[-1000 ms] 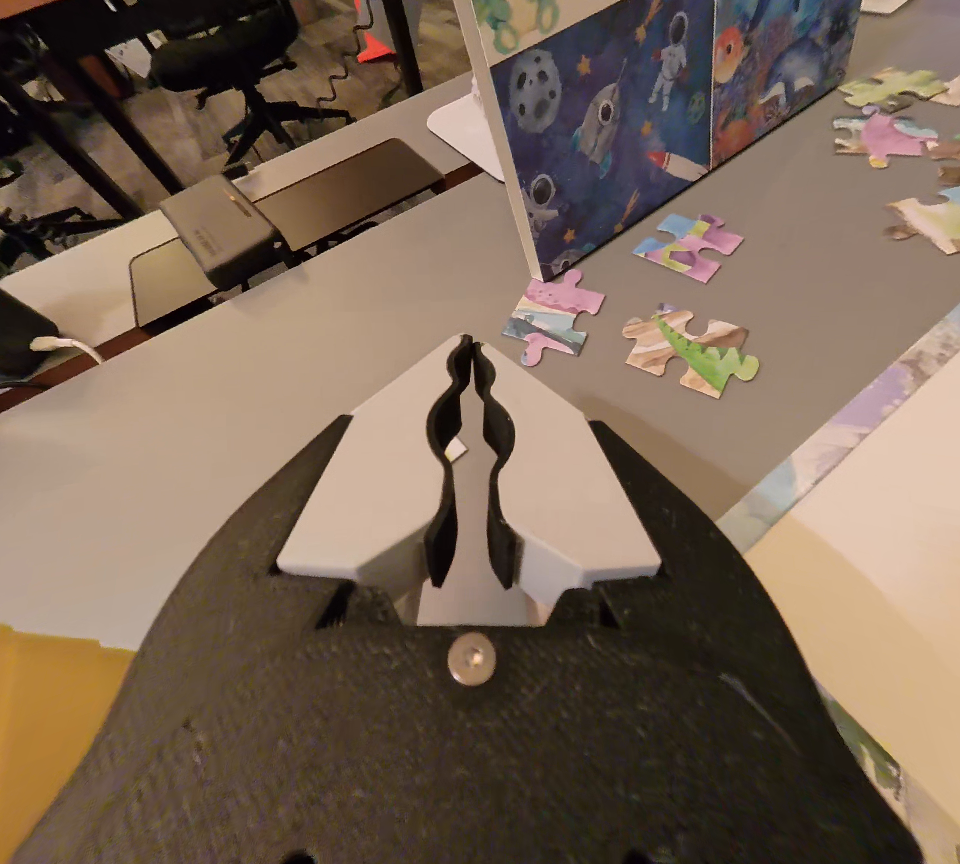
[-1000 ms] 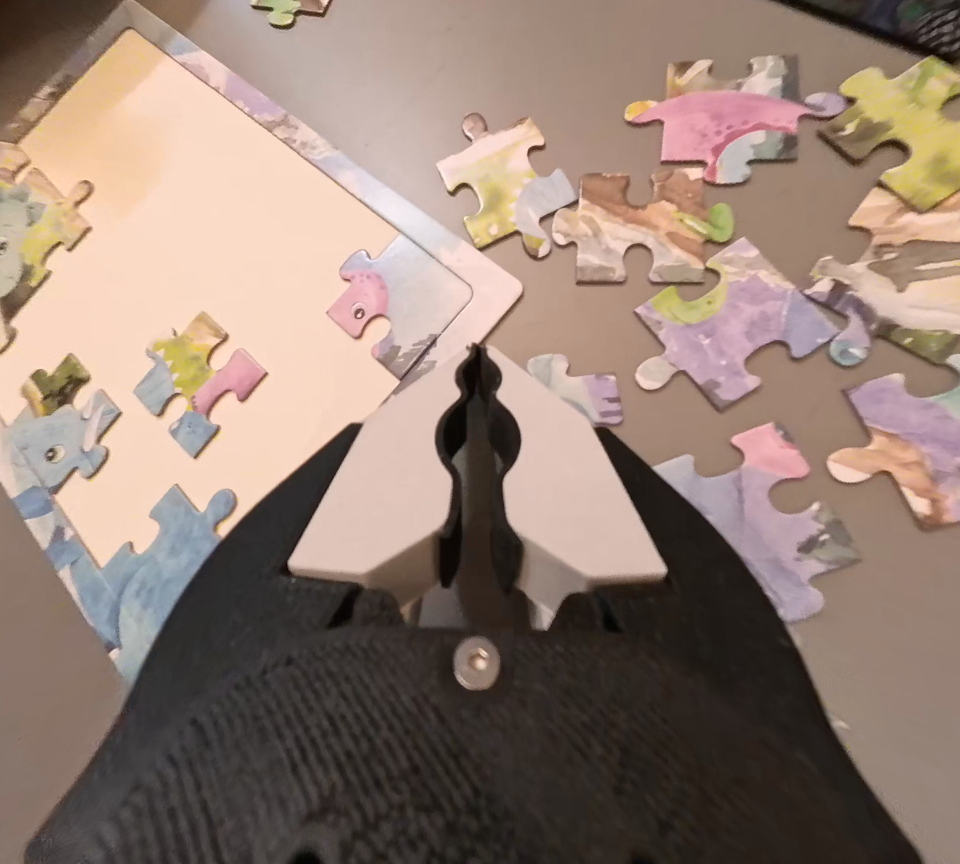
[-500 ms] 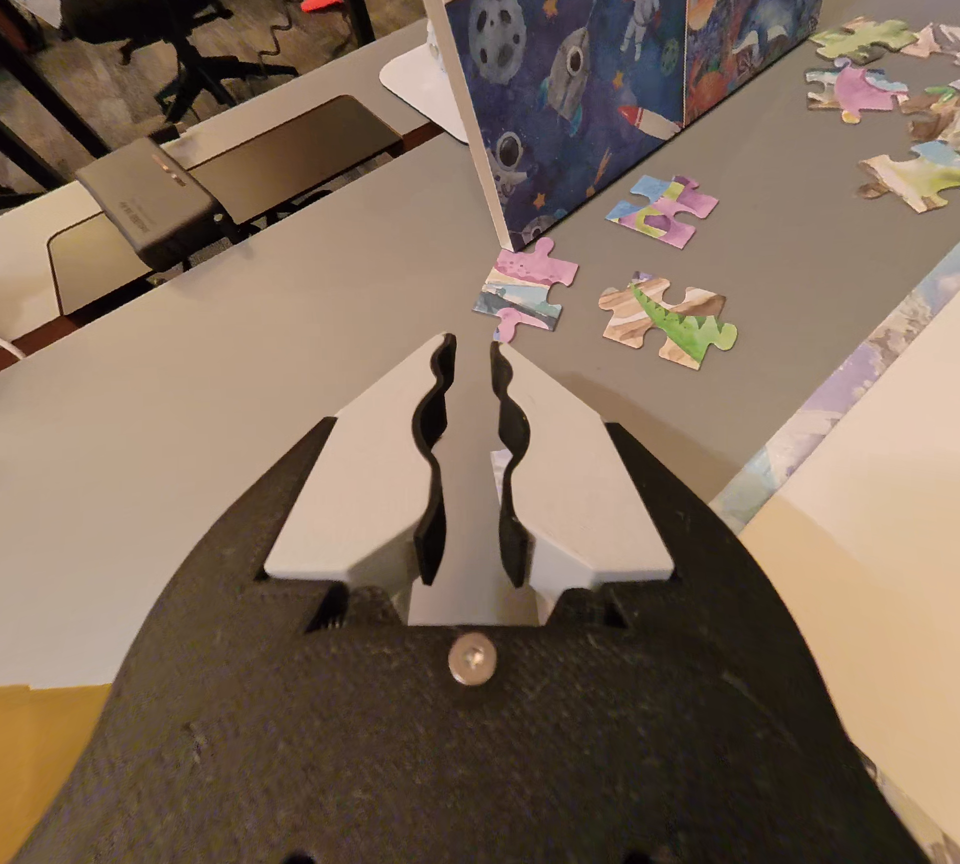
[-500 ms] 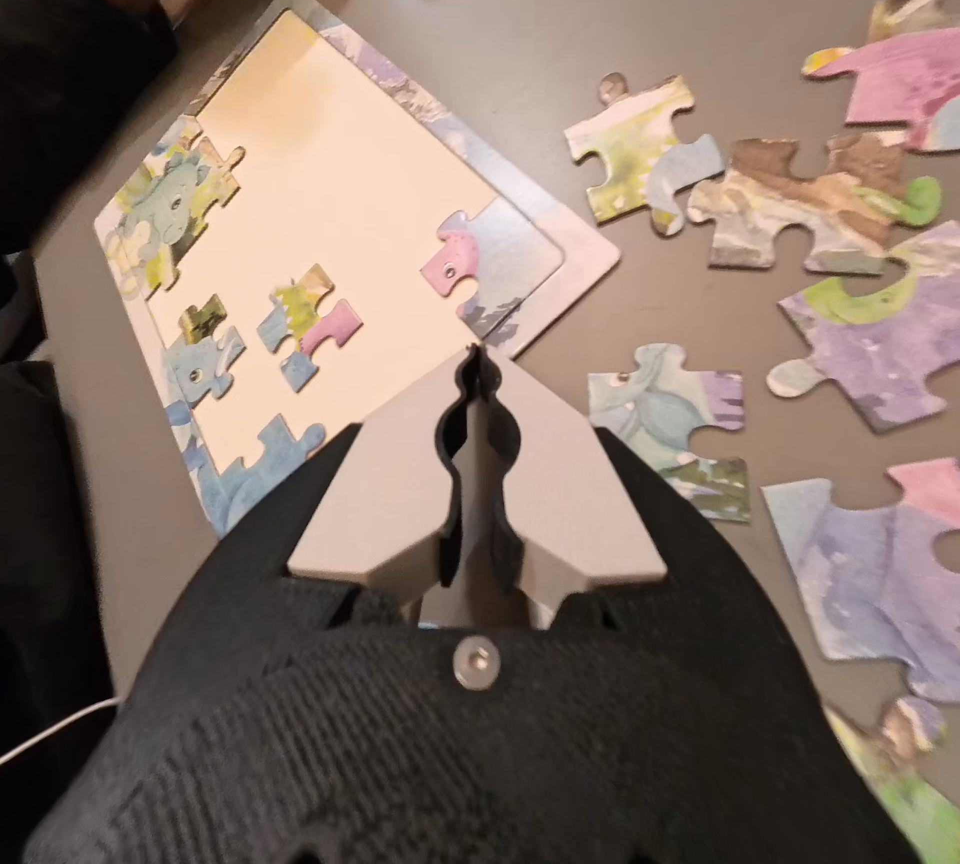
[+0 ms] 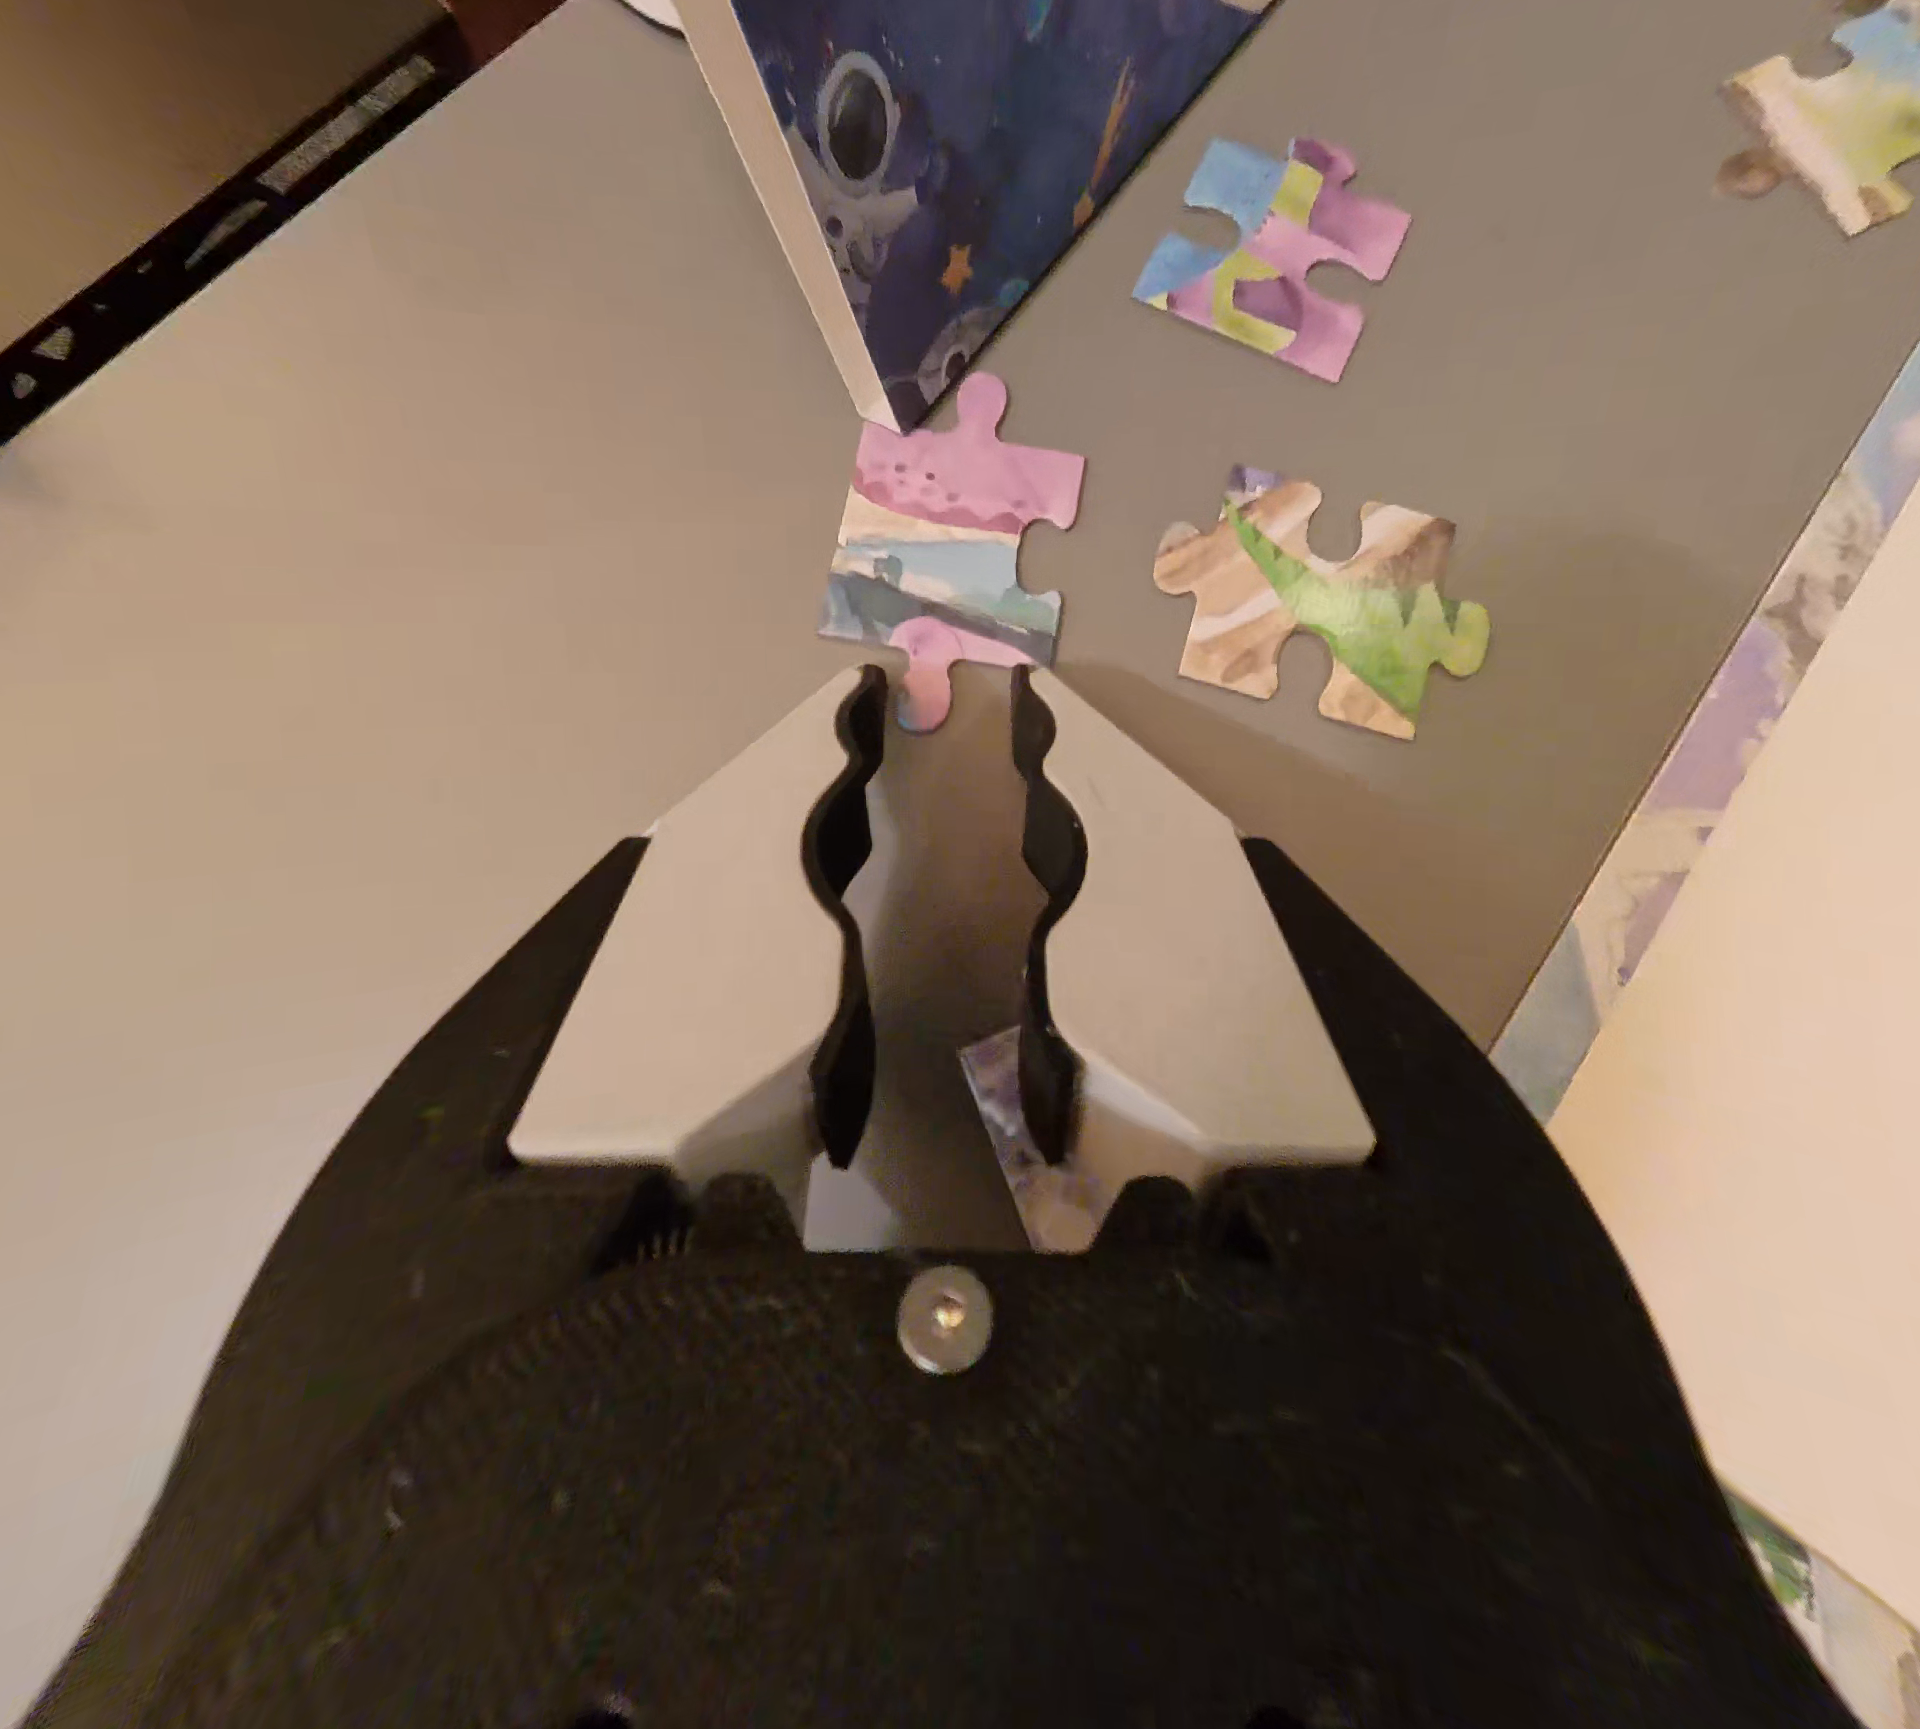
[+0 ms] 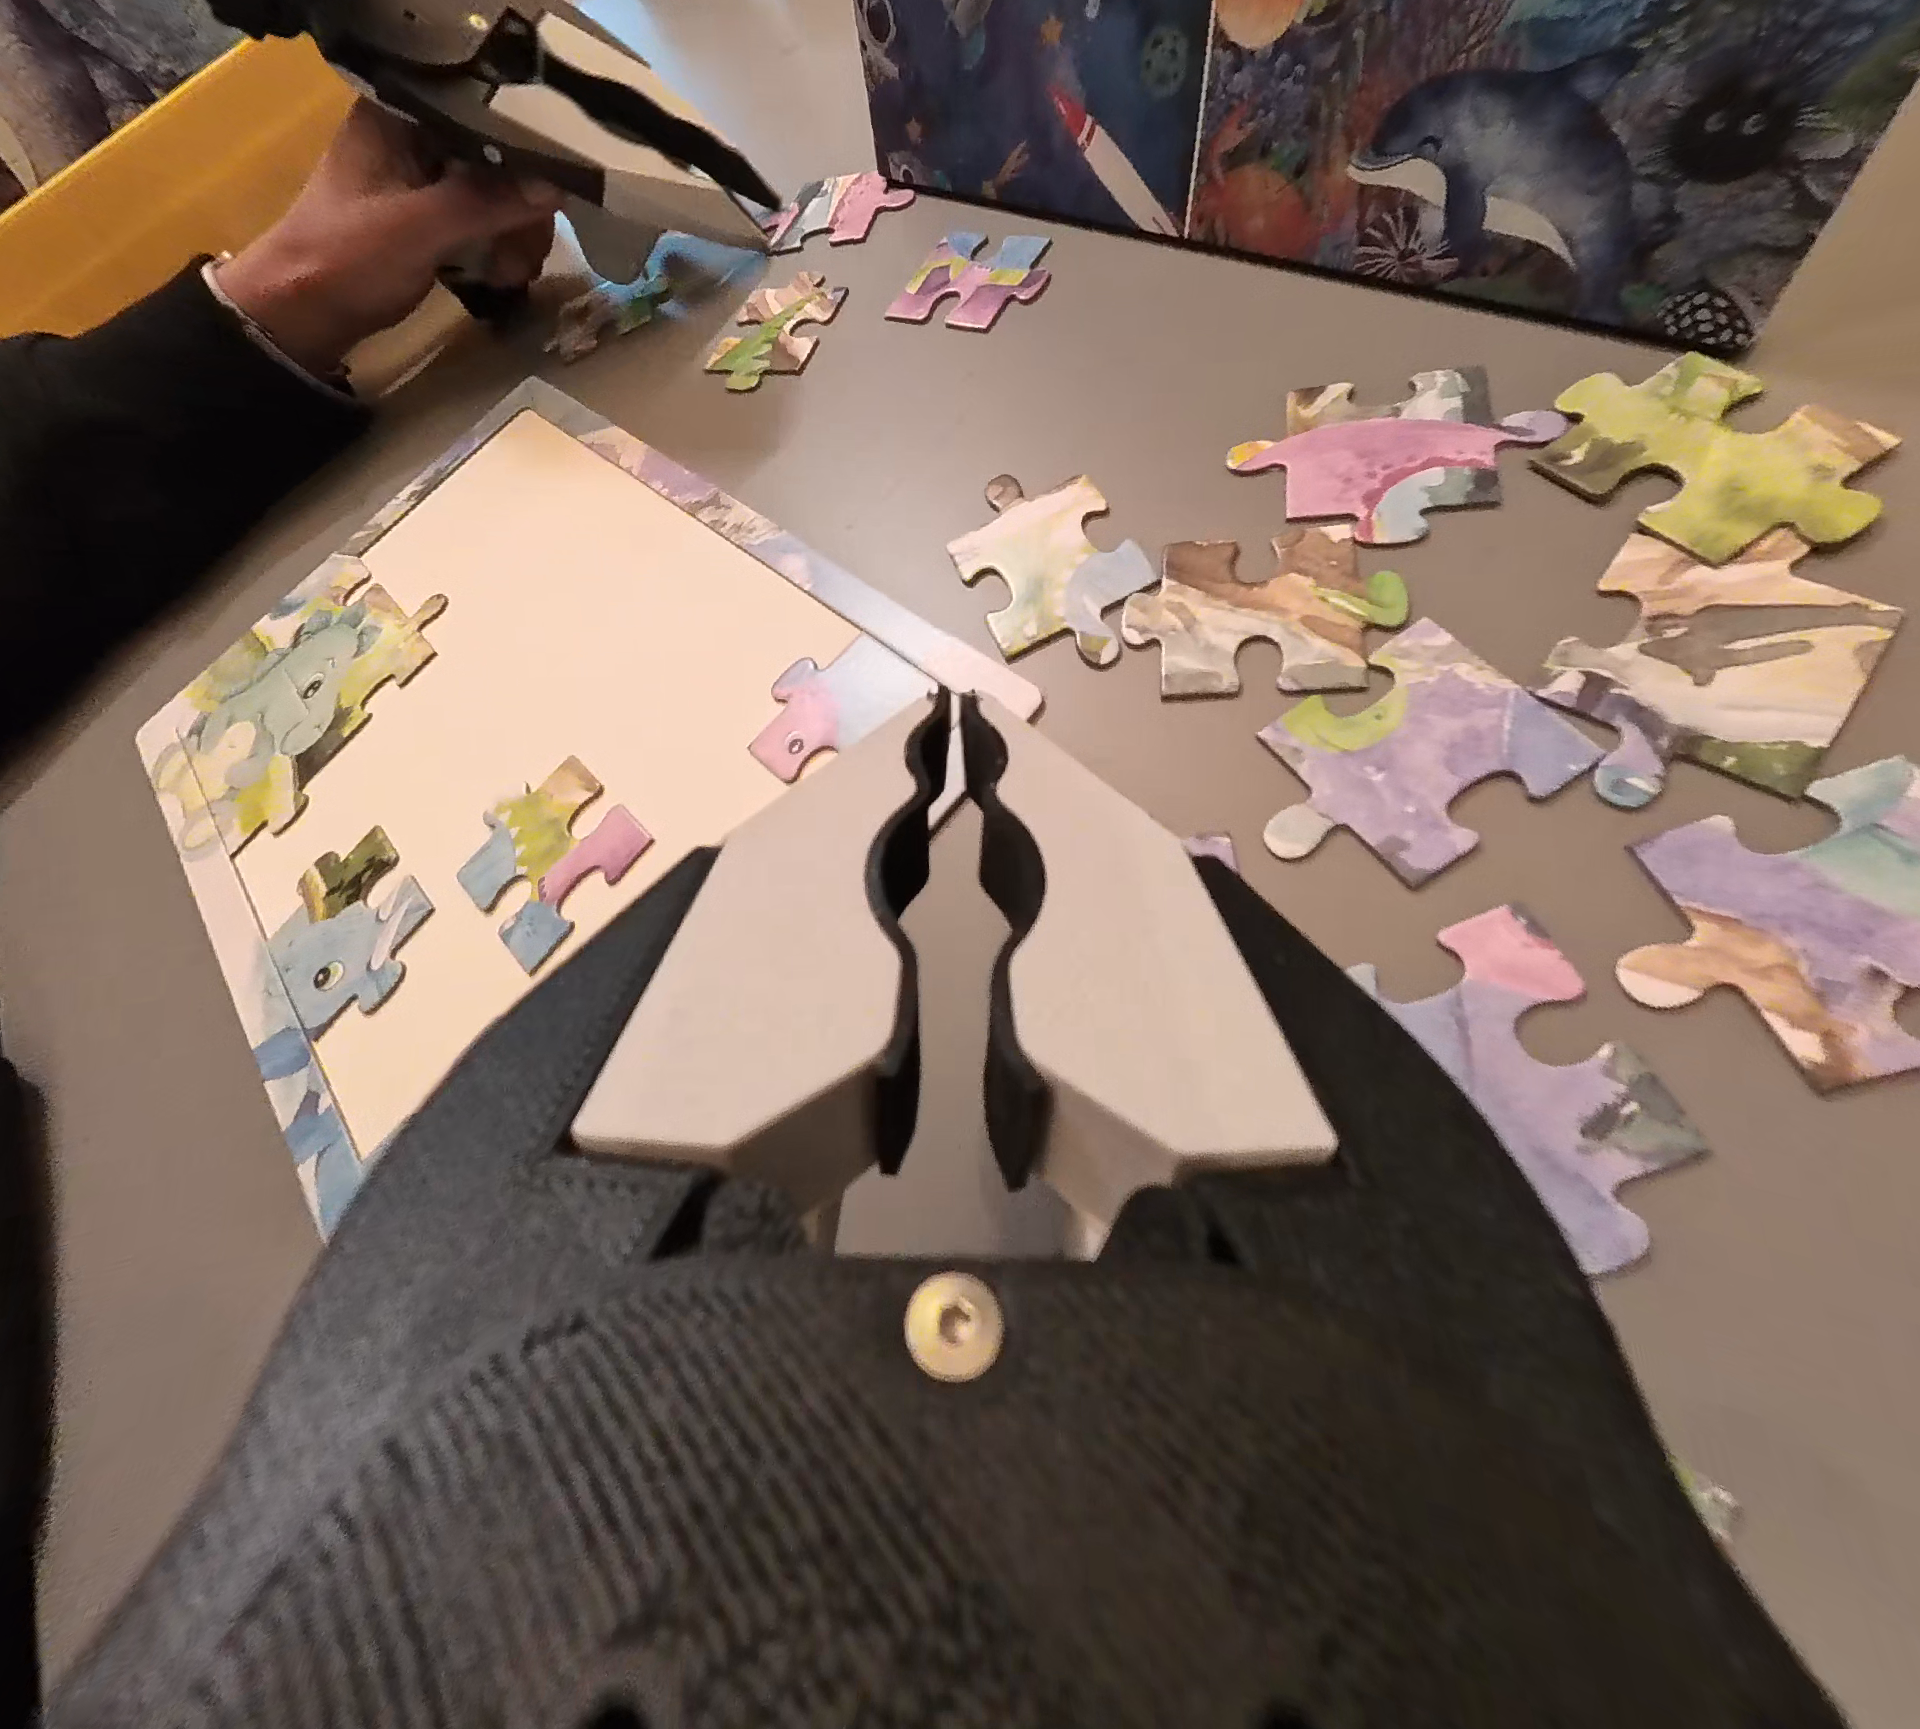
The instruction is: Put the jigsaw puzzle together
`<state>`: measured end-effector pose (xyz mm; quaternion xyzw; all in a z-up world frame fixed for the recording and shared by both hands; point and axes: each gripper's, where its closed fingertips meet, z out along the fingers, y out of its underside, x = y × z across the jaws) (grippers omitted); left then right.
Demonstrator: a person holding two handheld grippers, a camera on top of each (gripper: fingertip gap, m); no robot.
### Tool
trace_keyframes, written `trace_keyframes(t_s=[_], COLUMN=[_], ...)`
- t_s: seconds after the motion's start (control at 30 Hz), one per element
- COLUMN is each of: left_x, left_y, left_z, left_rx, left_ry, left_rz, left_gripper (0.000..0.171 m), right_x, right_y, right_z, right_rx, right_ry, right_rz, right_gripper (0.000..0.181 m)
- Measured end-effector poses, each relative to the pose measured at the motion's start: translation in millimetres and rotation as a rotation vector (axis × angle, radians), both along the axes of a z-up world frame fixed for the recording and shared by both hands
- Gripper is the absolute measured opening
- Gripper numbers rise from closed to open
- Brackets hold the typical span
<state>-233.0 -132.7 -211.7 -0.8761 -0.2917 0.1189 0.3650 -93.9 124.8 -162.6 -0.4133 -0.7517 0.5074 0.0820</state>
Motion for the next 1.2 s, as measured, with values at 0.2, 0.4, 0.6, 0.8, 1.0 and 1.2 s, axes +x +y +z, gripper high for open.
trace_keyframes(t_s=[0.2,0.4,0.6,0.8,1.0,1.2], left_x=[8,15,26,21,16,11], left_y=[1,-2,9,2,-7,-13], left_z=[1,20,60,51,11,0], left_rx=[0.01,0.097,0.205,0.107,0.079,-0.003], left_ry=[-0.001,0.06,0.167,0.211,0.017,0.011], left_rz=[-0.023,-0.006,-0.016,0.016,0.047,0.091], left_gripper=[0.008,0.008,0.0,0.002,0.052,0.061], right_x=[-3,-3,-2,0,0,0], right_y=[0,1,-2,-6,-7,-9], right_z=[-6,-4,0,-3,-11,-14], right_rx=[0.032,0.009,0.044,0.056,0.145,0.161], right_ry=[0.007,0.003,0.034,0.029,0.039,0.036], right_rz=[-0.009,-0.008,-0.001,0.014,0.018,0.024], right_gripper=[0.0,0.001,0.001,0.002,0.001,0.001])
